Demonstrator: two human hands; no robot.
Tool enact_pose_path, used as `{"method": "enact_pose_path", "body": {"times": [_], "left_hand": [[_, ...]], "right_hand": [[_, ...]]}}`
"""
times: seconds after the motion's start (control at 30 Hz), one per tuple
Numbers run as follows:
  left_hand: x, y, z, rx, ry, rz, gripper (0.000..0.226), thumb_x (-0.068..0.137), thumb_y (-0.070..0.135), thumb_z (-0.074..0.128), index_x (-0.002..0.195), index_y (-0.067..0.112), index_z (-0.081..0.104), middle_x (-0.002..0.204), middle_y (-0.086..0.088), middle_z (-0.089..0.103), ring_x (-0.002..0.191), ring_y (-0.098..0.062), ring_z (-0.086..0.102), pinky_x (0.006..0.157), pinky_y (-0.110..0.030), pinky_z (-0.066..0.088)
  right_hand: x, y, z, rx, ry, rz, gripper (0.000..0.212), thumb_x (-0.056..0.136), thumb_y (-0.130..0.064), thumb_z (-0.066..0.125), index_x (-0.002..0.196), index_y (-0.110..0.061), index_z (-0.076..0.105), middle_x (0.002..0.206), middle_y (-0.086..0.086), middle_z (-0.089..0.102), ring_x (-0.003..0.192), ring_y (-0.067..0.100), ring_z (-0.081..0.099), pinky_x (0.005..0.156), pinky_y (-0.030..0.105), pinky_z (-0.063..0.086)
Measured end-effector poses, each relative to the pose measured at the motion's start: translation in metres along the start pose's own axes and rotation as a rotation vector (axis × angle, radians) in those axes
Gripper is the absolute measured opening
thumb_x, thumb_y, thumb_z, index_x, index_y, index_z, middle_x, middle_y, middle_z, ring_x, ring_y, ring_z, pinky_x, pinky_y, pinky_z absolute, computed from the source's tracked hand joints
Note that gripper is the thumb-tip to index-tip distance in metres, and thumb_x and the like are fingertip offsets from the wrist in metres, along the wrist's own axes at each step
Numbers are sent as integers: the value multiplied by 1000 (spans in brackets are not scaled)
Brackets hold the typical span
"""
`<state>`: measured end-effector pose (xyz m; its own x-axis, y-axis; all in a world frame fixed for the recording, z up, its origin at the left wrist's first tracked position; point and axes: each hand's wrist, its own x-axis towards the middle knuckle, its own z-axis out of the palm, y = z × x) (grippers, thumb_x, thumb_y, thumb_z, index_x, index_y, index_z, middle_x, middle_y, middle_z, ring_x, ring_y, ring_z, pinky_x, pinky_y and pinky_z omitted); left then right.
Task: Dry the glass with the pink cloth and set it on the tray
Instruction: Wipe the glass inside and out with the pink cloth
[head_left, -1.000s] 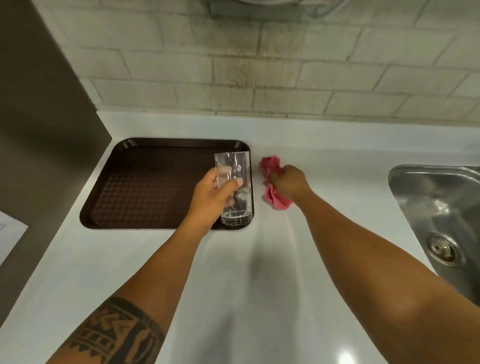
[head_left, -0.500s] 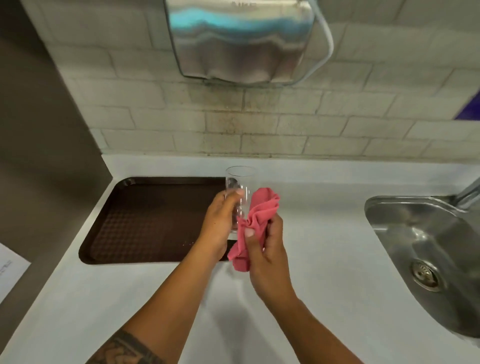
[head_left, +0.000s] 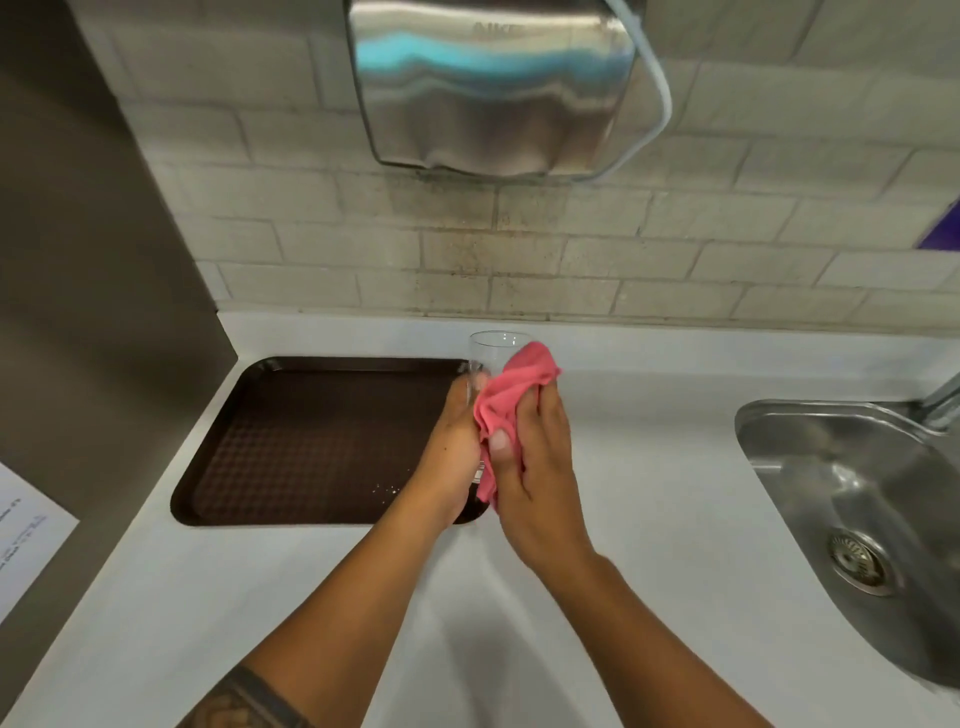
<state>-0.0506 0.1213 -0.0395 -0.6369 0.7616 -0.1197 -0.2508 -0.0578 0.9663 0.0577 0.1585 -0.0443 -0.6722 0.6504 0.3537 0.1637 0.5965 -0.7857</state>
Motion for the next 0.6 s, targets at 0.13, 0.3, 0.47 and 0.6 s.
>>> {"method": "enact_pose_path", "body": {"times": [0.13,0.3,0.47,0.6], "left_hand": [[2,2,8,-24,-27,-14,50,107,53,49,149,27,55,138,-2,73,126,-17,71,111,-44,54],[9,10,11,-11,-2,-6,54,108,57,45,148,22,55,129,-4,76,113,-18,77,97,-41,61],[22,32,8,61,45,53,58,99,68,46,139,28,59,121,-1,75,96,-8,78,82,-26,60],[24,38,8,55,51,61,55,94,70,48,130,32,62,106,0,75,76,-12,75,72,-31,58]], "right_hand": [[52,-11,-17,-34,94,-35,59,112,-33,41,165,-14,27,169,11,32,152,22,34,122,34,32],[55,-4,-28,167,130,65,46,114,-38,39,159,-29,40,144,-4,60,127,6,60,106,24,52],[-13,10,-5,194,141,157,27,111,-51,34,132,-51,50,104,-6,68,94,12,69,78,36,59],[-48,7,5,125,128,87,32,108,-53,33,134,-72,35,124,-30,54,120,4,56,91,10,46]]}}
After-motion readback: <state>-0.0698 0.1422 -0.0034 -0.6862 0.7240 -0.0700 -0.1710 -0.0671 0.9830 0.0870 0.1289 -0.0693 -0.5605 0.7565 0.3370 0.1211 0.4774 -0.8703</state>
